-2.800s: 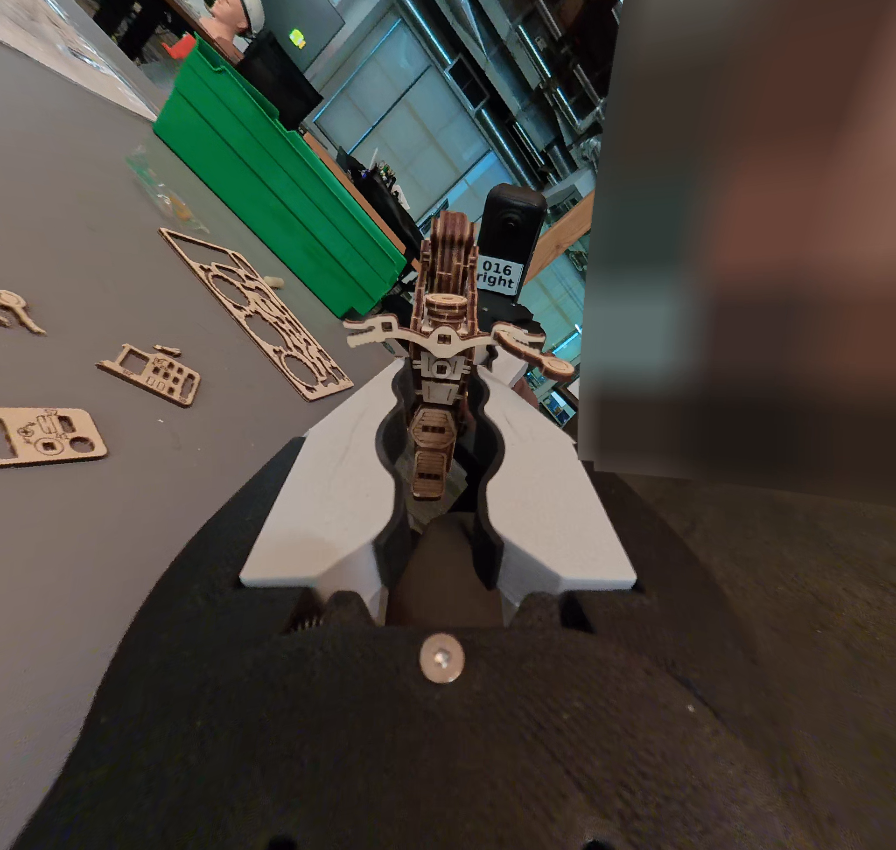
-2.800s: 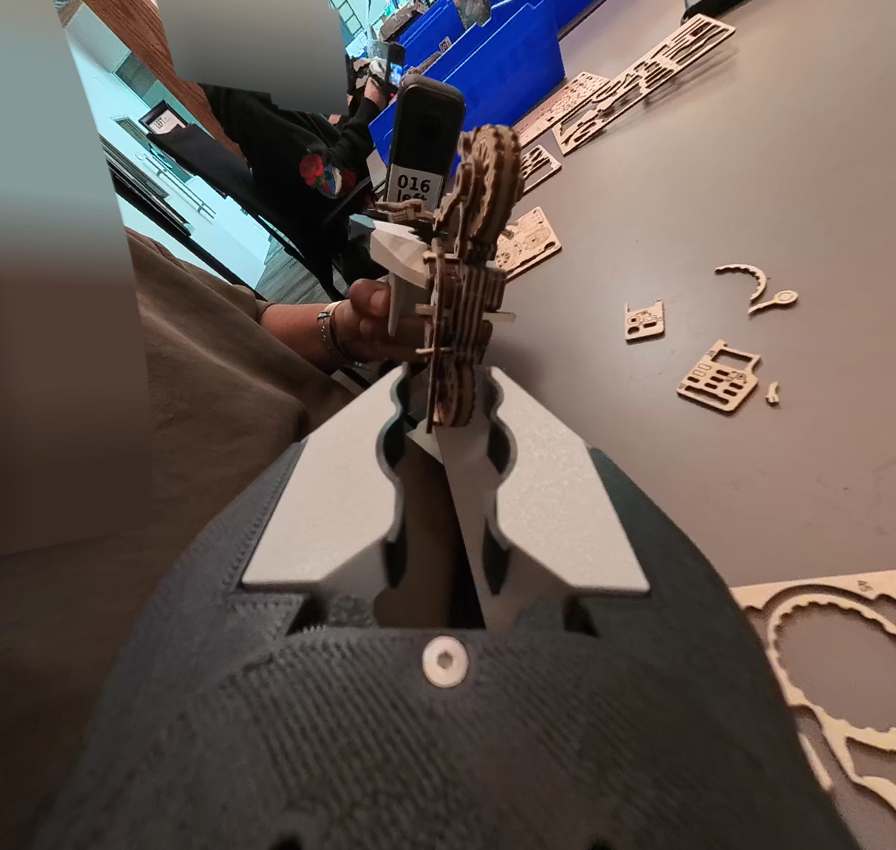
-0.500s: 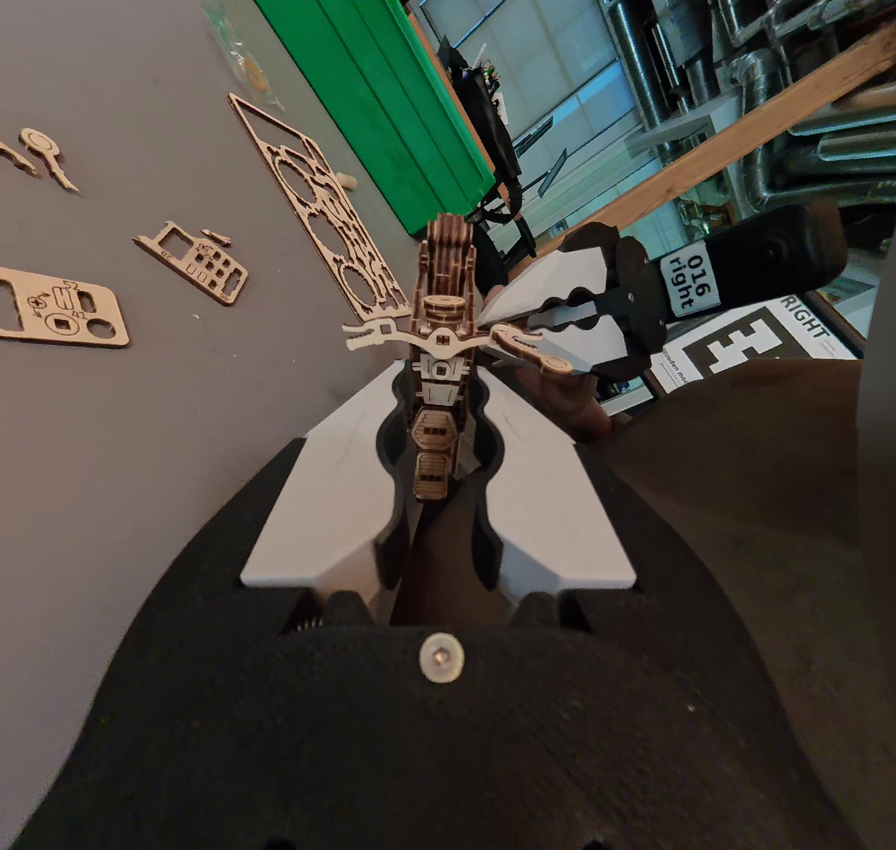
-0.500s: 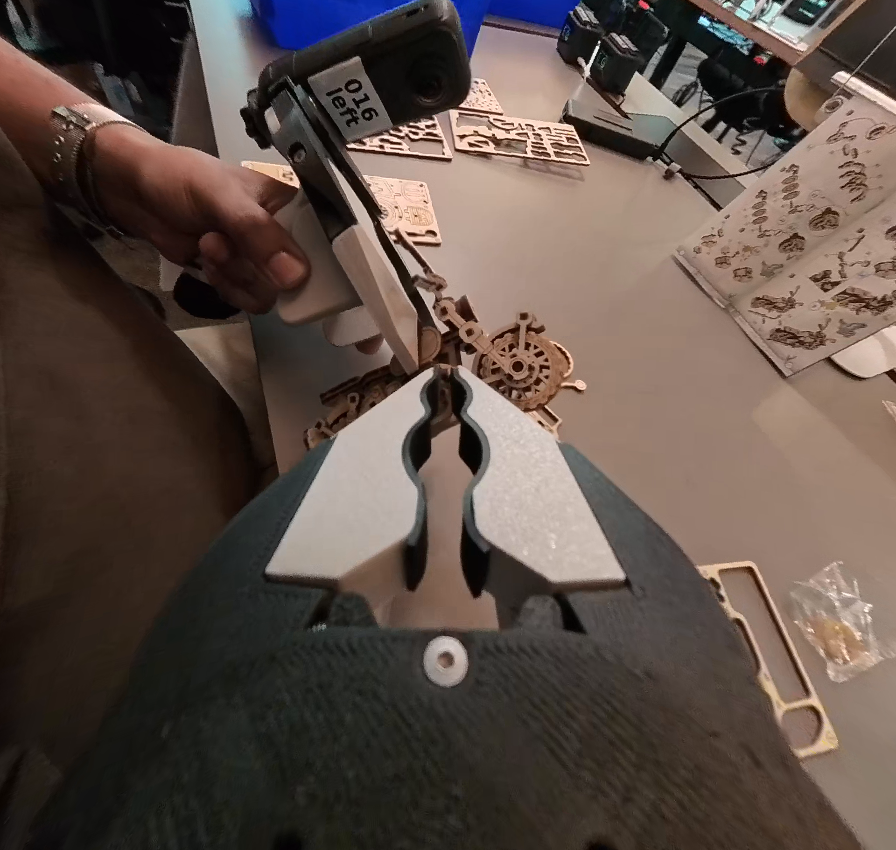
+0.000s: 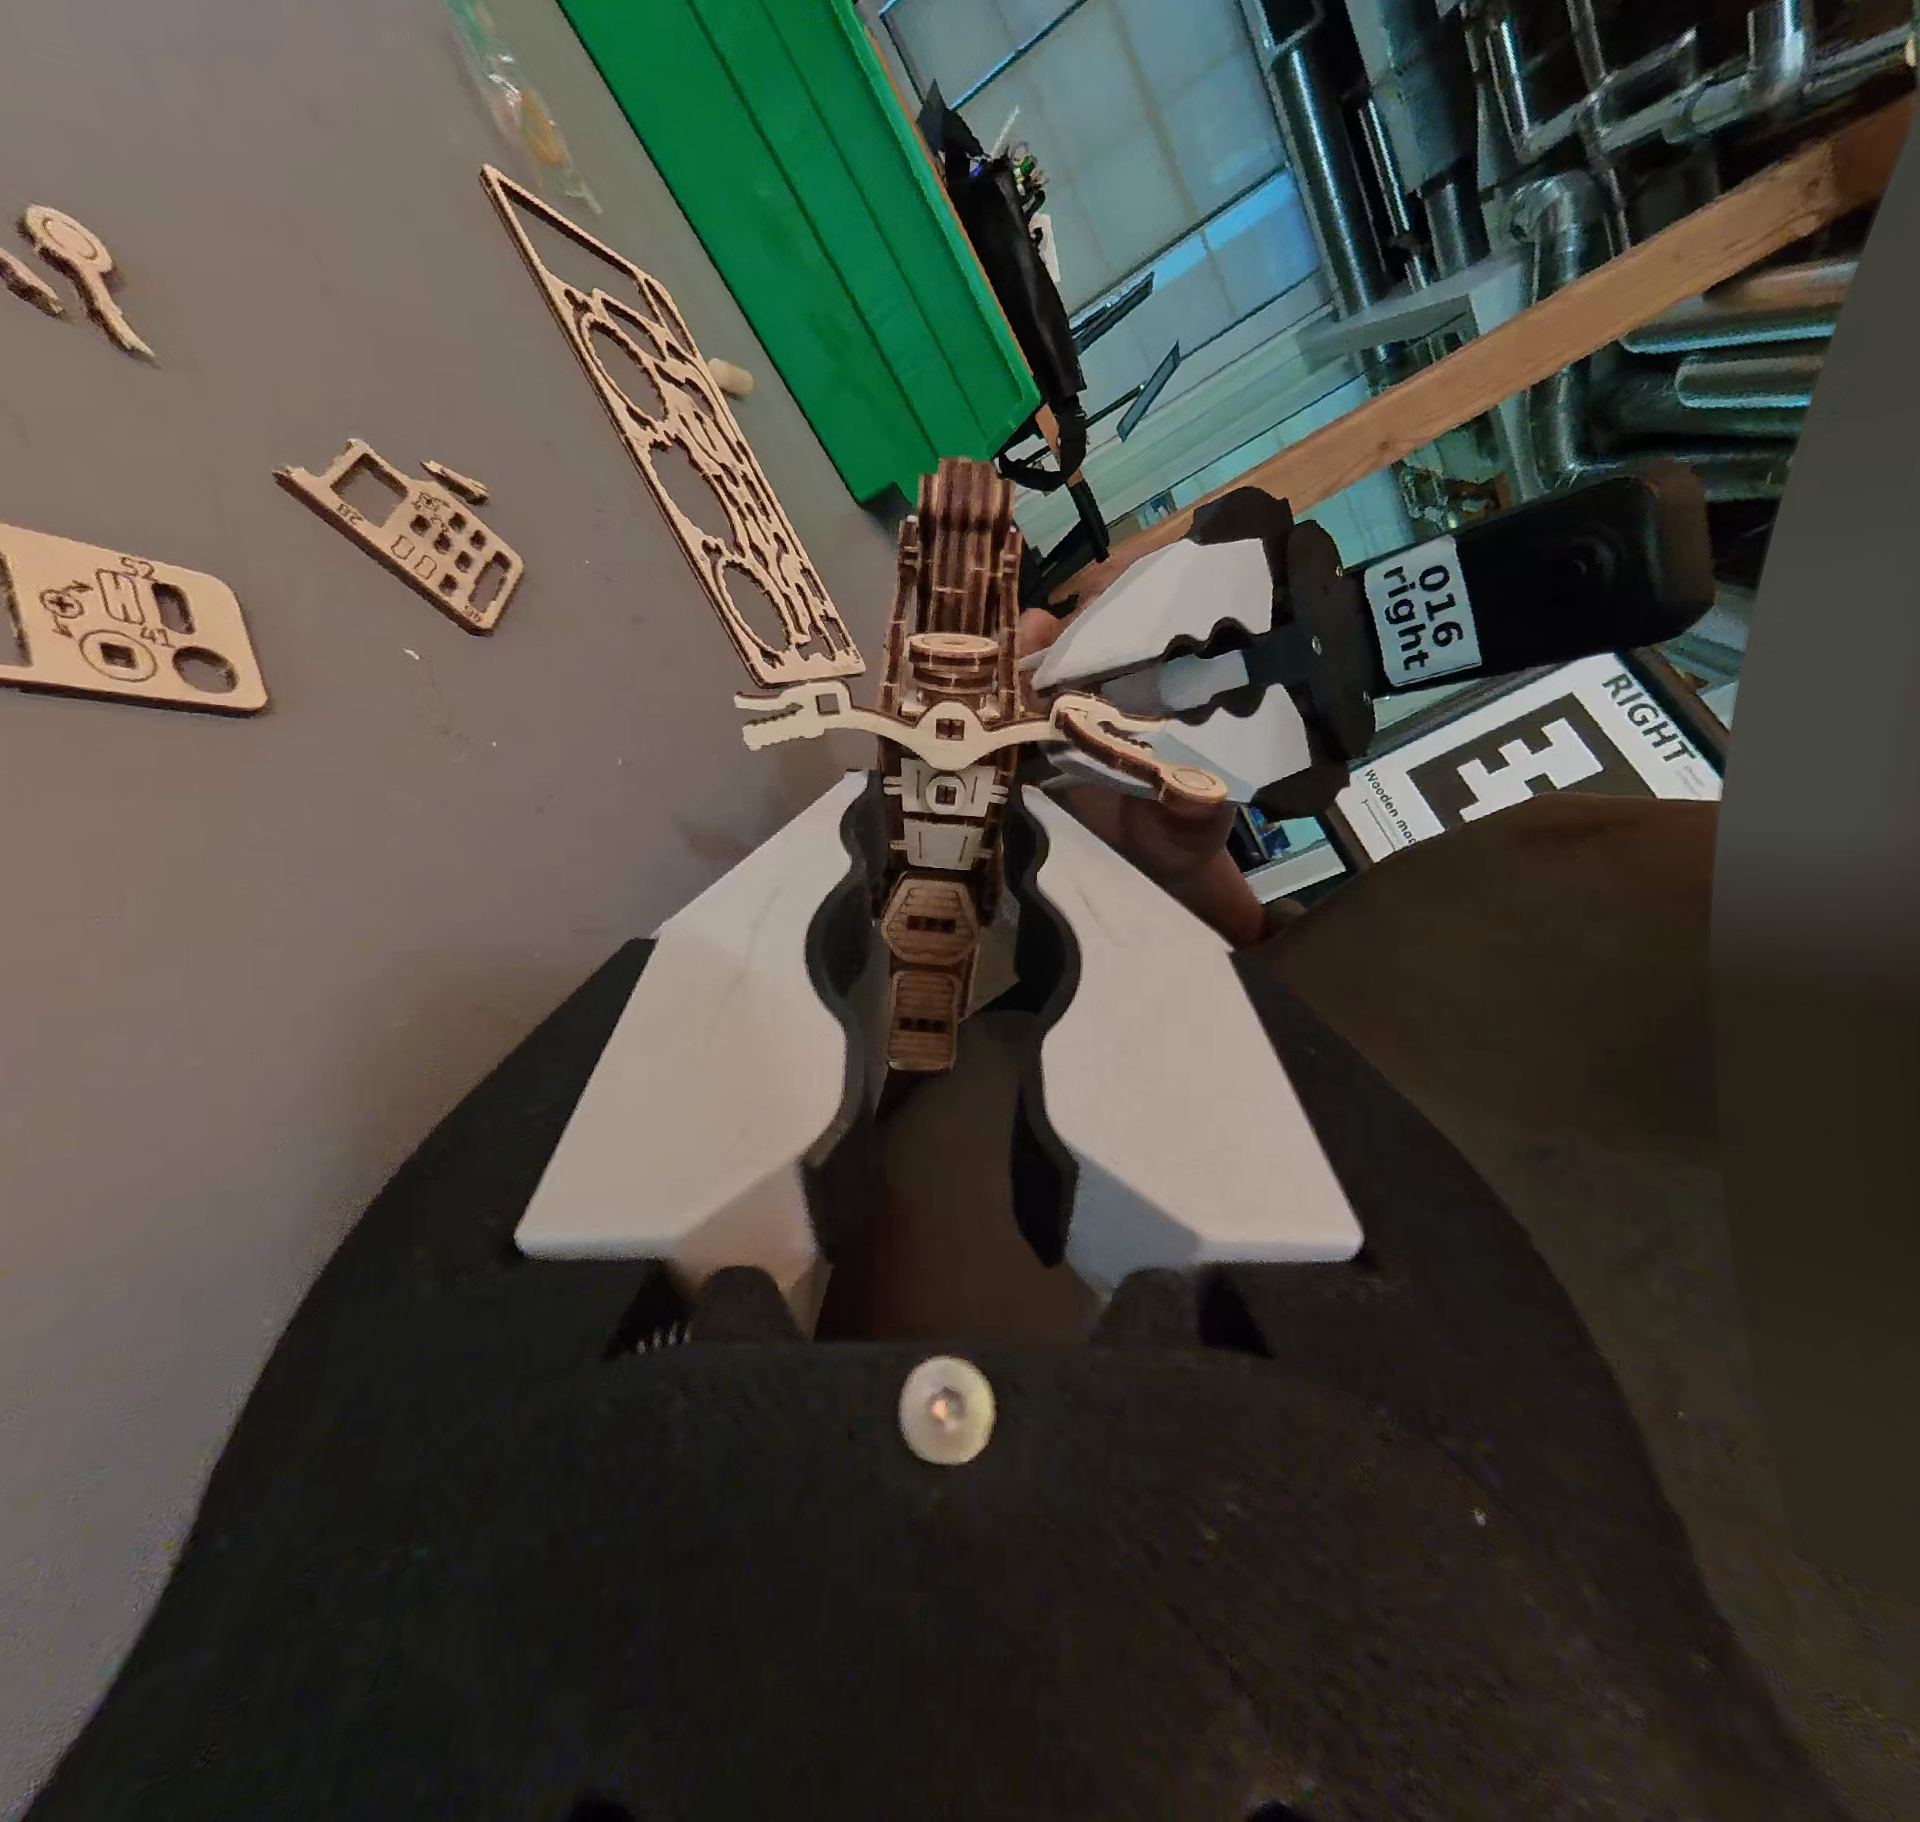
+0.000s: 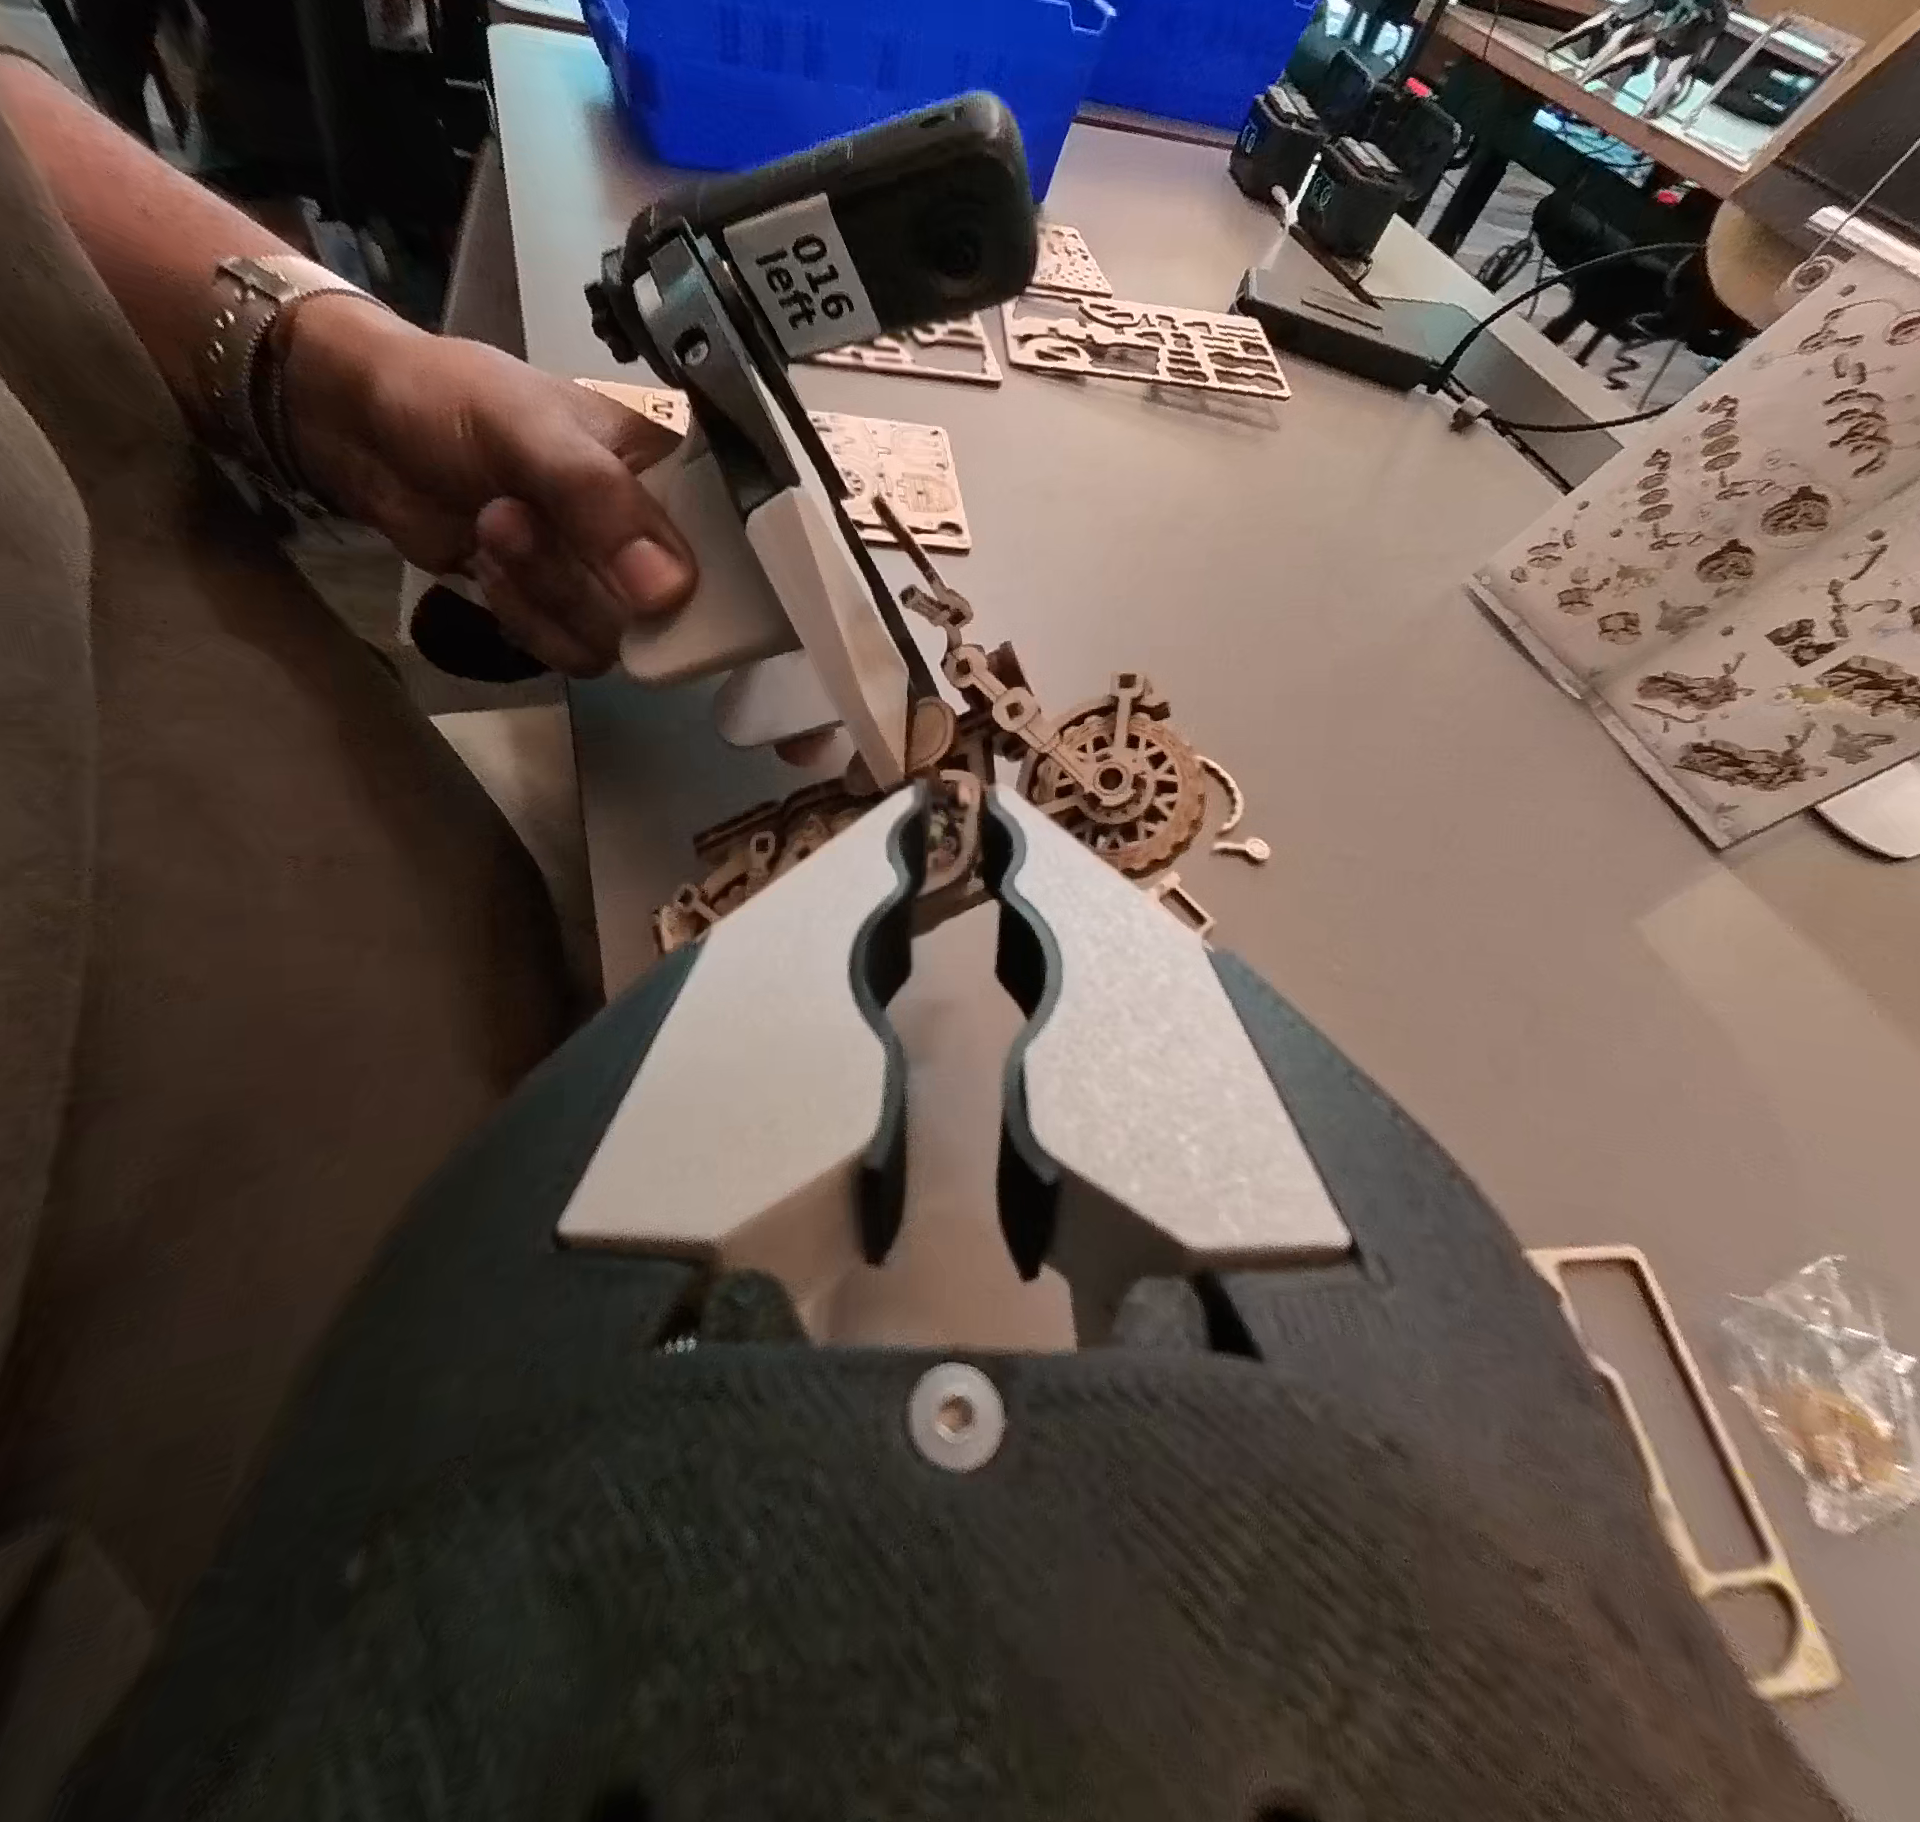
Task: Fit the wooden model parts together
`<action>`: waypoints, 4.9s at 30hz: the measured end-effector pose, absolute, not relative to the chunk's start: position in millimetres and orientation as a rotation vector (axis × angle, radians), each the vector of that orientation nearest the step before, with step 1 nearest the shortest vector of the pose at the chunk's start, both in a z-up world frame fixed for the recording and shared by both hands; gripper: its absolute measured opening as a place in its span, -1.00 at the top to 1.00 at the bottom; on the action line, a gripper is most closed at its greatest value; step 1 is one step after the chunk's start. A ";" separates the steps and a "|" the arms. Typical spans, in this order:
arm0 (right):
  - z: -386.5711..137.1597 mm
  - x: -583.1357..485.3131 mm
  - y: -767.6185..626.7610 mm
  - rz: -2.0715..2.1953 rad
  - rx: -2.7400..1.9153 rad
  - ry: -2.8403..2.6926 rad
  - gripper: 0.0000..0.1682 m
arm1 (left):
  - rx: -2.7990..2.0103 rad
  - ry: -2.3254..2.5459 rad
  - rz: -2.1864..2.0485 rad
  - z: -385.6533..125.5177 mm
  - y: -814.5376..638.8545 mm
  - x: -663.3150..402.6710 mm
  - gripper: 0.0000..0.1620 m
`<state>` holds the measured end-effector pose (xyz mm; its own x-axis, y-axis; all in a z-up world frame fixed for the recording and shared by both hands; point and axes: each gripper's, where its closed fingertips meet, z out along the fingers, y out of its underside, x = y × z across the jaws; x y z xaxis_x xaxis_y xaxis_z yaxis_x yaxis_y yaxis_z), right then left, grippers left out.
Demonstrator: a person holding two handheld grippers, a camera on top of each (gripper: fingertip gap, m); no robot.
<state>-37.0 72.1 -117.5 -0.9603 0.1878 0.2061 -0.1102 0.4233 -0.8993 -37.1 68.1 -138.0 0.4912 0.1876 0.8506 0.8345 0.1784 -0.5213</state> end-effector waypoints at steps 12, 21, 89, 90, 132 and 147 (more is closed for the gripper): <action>-125.0 -37.6 73.7 1.622 -0.218 -2.523 0.90 | -1.350 -1.000 -0.588 -139.9 68.7 -37.4 0.77; -117.3 -35.7 74.2 1.736 -0.272 -2.535 0.96 | -1.363 -0.996 -0.573 -140.4 69.1 -37.1 0.77; -138.4 -23.4 82.2 1.765 -0.203 -2.745 0.97 | -1.431 -0.997 -0.738 -156.6 79.8 -21.0 0.77; -137.3 -23.0 82.1 1.778 -0.200 -2.741 0.97 | -1.420 -0.996 -0.756 -155.7 79.8 -20.4 0.77; -98.0 -33.4 80.9 2.376 -0.752 -2.588 0.62 | -1.327 -0.743 -0.472 -108.8 72.2 -23.9 0.77; -97.8 -31.5 80.3 2.409 -0.751 -2.593 0.71 | -1.342 -0.707 -0.481 -106.8 75.8 -18.8 0.77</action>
